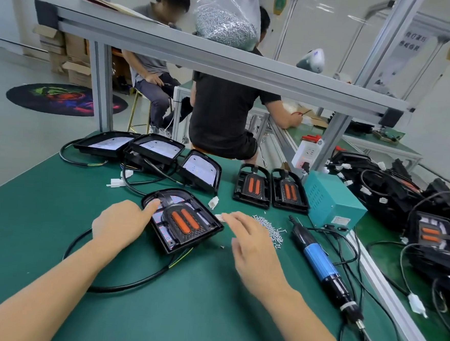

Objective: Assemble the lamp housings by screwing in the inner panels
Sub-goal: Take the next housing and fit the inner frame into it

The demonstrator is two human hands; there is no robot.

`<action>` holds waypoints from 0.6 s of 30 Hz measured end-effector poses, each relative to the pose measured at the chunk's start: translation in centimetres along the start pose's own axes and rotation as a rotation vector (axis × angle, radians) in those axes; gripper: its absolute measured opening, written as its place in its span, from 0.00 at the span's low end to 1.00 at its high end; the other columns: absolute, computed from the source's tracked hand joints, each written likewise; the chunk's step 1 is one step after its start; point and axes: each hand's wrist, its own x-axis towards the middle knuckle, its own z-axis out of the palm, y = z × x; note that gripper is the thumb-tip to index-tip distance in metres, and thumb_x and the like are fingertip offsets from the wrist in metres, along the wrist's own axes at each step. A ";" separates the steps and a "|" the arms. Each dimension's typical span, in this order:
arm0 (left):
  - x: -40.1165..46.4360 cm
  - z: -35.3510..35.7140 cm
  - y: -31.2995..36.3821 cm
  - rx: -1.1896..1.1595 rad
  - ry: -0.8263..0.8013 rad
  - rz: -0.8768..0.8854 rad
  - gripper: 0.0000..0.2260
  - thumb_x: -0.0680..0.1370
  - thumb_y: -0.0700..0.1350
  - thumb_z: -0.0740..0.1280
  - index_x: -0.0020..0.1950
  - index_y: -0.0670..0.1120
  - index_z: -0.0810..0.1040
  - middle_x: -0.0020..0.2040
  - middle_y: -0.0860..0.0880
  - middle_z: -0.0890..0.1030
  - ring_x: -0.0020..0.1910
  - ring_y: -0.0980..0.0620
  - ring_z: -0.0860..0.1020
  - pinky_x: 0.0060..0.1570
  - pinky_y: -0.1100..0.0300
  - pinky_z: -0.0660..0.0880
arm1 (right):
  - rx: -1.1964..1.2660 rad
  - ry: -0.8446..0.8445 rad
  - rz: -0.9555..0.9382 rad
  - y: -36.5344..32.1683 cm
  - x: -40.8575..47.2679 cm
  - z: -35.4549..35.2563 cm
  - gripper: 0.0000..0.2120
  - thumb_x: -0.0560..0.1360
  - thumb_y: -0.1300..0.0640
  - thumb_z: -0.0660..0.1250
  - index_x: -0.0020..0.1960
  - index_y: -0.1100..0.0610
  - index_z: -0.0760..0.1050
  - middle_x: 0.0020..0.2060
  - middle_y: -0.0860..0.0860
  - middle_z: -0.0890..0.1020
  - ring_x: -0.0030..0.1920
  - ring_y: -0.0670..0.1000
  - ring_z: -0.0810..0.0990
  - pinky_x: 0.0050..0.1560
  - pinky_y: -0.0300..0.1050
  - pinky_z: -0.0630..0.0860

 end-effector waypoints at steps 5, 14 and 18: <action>-1.2 -1.3 1.0 -0.100 0.269 0.157 0.26 0.79 0.60 0.57 0.29 0.42 0.66 0.29 0.45 0.74 0.34 0.41 0.74 0.35 0.57 0.66 | -0.160 -0.026 0.409 6.1 -1.4 -3.0 0.24 0.79 0.64 0.62 0.74 0.58 0.66 0.69 0.54 0.71 0.69 0.54 0.68 0.70 0.45 0.61; -7.2 -0.1 7.0 -0.207 0.336 0.891 0.09 0.73 0.50 0.66 0.36 0.47 0.79 0.29 0.53 0.78 0.29 0.49 0.77 0.30 0.59 0.72 | -0.376 -0.253 0.836 11.3 -3.8 -4.0 0.21 0.80 0.49 0.60 0.69 0.59 0.64 0.64 0.55 0.71 0.59 0.56 0.74 0.49 0.46 0.71; -9.7 4.1 9.1 0.020 0.069 1.001 0.09 0.80 0.49 0.60 0.49 0.47 0.78 0.45 0.52 0.82 0.43 0.48 0.80 0.41 0.56 0.76 | -0.370 -0.238 0.850 11.5 -3.7 -3.5 0.20 0.80 0.50 0.60 0.68 0.58 0.64 0.61 0.55 0.71 0.56 0.56 0.76 0.46 0.46 0.72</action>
